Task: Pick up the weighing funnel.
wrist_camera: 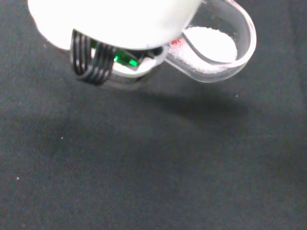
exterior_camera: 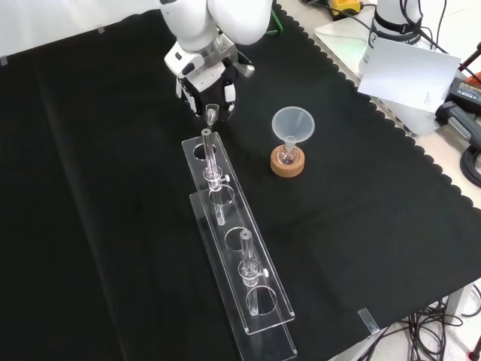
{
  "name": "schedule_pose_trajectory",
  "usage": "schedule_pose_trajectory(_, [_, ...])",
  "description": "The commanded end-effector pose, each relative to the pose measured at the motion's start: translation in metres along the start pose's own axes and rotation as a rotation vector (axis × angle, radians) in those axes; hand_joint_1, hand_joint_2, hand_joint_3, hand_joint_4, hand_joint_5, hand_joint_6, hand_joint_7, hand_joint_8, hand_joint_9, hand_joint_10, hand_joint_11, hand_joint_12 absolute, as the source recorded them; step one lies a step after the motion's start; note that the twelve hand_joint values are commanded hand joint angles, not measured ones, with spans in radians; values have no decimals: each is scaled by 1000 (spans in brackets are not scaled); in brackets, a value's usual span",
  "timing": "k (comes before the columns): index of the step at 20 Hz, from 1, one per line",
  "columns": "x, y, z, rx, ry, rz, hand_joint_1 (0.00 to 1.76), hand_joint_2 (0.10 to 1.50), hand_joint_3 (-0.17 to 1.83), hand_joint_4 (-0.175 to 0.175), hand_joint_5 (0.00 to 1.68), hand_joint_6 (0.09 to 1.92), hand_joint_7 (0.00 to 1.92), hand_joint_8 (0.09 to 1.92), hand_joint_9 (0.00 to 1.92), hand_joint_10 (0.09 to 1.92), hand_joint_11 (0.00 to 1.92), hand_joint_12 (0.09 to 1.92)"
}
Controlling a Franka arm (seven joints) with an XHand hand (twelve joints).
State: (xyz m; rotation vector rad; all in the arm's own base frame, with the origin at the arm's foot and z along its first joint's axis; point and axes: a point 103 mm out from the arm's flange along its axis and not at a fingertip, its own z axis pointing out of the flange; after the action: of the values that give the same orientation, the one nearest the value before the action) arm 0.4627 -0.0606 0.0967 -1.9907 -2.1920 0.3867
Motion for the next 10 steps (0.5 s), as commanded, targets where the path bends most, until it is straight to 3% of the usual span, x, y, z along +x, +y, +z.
schedule_pose_trajectory(1, [-7,-12,-10,3,-24,4,1212,582,651,-68,1576,87,1561,133,1477,87,1056,910])
schedule_pose_trajectory(10, [-11,-24,-33,1,-68,7,1212,583,651,-70,1576,87,1563,130,1476,87,1057,909])
